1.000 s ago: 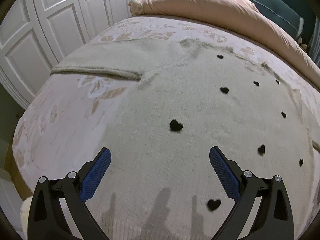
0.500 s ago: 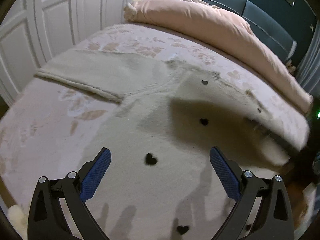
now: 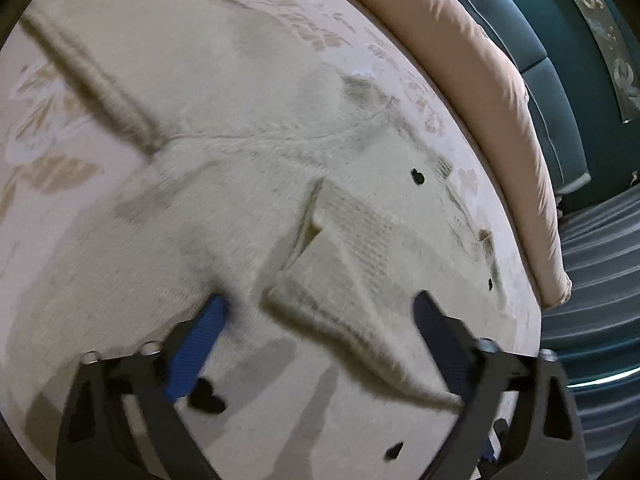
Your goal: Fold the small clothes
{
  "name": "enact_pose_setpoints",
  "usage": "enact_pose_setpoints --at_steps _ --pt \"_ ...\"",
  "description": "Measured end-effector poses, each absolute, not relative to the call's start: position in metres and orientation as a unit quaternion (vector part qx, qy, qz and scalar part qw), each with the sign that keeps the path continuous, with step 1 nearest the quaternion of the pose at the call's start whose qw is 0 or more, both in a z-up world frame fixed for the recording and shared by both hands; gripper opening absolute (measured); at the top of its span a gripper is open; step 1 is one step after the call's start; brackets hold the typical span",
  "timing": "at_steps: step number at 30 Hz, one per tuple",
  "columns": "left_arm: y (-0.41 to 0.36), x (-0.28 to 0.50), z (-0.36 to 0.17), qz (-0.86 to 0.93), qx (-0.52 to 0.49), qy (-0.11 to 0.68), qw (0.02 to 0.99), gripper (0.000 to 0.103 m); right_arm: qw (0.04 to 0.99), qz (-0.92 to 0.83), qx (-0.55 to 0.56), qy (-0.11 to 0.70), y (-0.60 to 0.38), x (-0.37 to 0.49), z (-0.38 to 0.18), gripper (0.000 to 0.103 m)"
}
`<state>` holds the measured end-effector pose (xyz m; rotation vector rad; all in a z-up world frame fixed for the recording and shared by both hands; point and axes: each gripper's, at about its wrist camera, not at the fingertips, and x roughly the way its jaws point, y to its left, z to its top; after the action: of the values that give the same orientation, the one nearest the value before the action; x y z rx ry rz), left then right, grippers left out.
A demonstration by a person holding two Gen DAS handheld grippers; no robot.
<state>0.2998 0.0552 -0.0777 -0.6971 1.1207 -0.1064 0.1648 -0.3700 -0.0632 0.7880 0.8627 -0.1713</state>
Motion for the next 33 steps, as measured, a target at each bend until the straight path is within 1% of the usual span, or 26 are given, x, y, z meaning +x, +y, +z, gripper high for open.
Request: enact_pose_setpoints --at_steps 1,2,3,4,5,6,7,10,11,12,13,14,16,17,18,19,20,23,25,26,27,28,29,30,31,33 --pt "0.054 0.302 -0.077 -0.054 -0.319 0.521 0.79 0.068 0.82 -0.084 0.393 0.407 -0.378 0.17 -0.07 0.063" --pt "0.05 0.306 -0.077 -0.062 -0.311 0.525 0.79 0.046 0.815 -0.086 0.404 0.406 -0.379 0.173 -0.076 0.062" --pt "0.047 0.31 -0.078 -0.069 -0.305 0.529 0.789 0.017 0.811 -0.093 0.412 0.405 -0.381 0.179 -0.08 0.057" --pt "0.045 0.316 -0.079 -0.086 -0.307 0.531 0.786 0.003 0.81 -0.097 0.412 0.405 -0.38 0.187 -0.08 0.038" --pt "0.042 0.321 -0.074 -0.097 -0.308 0.528 0.785 0.004 0.812 -0.1 0.408 0.406 -0.382 0.197 -0.076 0.01" --pt "0.042 0.325 -0.063 -0.099 -0.306 0.514 0.796 0.004 0.816 -0.097 0.407 0.399 -0.383 0.201 -0.068 0.006" --pt "0.041 0.329 -0.048 -0.107 -0.299 0.493 0.81 0.004 0.828 -0.092 0.405 0.376 -0.384 0.203 -0.055 0.006" --pt "0.036 0.338 0.017 -0.138 -0.279 0.402 0.861 0.004 0.891 -0.072 0.366 0.259 -0.381 0.188 0.009 0.006" --pt "0.035 0.337 0.037 -0.148 -0.27 0.371 0.876 0.004 0.905 -0.062 0.358 0.221 -0.381 0.179 0.024 0.006" --pt "0.034 0.336 0.047 -0.153 -0.263 0.354 0.885 0.004 0.911 -0.06 0.353 0.203 -0.382 0.172 0.026 0.005" --pt "0.032 0.335 0.048 -0.151 -0.248 0.349 0.891 0.005 0.913 -0.07 0.344 0.207 -0.383 0.17 0.02 0.006" --pt "0.027 0.338 0.037 -0.146 -0.232 0.361 0.891 0.005 0.907 -0.085 0.329 0.25 -0.386 0.178 -0.001 0.006" --pt "0.017 0.343 -0.008 -0.123 -0.192 0.416 0.881 0.005 0.868 -0.128 0.315 0.362 -0.39 0.201 -0.06 0.006" --pt "0.009 0.349 -0.048 -0.097 -0.166 0.466 0.863 0.005 0.846 -0.136 0.321 0.404 -0.392 0.203 -0.086 0.005" --pt "0.012 0.346 -0.066 -0.086 -0.16 0.488 0.854 0.005 0.851 -0.132 0.329 0.388 -0.392 0.197 -0.089 0.006" --pt "0.013 0.344 -0.082 -0.077 -0.161 0.501 0.847 0.005 0.854 -0.131 0.329 0.38 -0.391 0.193 -0.083 0.007" --pt "0.016 0.34 -0.09 -0.076 -0.171 0.494 0.849 0.006 0.851 -0.13 0.333 0.384 -0.39 0.191 -0.077 0.008" --pt "0.016 0.339 -0.09 -0.078 -0.172 0.483 0.855 0.008 0.851 -0.136 0.325 0.39 -0.393 0.175 -0.061 0.01" --pt "0.012 0.343 -0.093 -0.08 -0.161 0.482 0.857 0.009 0.861 -0.165 0.302 0.373 -0.399 0.161 -0.048 0.011" --pt "0.01 0.344 -0.095 -0.08 -0.158 0.48 0.859 0.01 0.864 -0.176 0.298 0.365 -0.402 0.16 -0.051 0.017" --pt "0.01 0.34 -0.093 -0.079 -0.156 0.477 0.861 0.013 0.867 -0.182 0.297 0.356 -0.409 0.159 -0.047 0.021" --pt "0.015 0.335 -0.092 -0.079 -0.156 0.475 0.863 0.013 0.868 -0.18 0.3 0.353 -0.414 0.164 -0.042 0.035" --pt "0.015 0.331 -0.093 -0.079 -0.154 0.47 0.866 0.013 0.868 -0.174 0.299 0.357 -0.42 0.178 -0.039 0.054" --pt "0.014 0.329 -0.094 -0.078 -0.153 0.467 0.867 0.013 0.868 -0.177 0.288 0.363 -0.424 0.193 -0.039 0.057" --pt "0.016 0.328 -0.094 -0.078 -0.151 0.465 0.869 0.013 0.869 -0.182 0.276 0.367 -0.426 0.206 -0.041 0.057" --pt "0.015 0.325 -0.094 -0.077 -0.145 0.461 0.872 0.013 0.859 -0.175 0.256 0.408 -0.429 0.237 -0.059 0.056"
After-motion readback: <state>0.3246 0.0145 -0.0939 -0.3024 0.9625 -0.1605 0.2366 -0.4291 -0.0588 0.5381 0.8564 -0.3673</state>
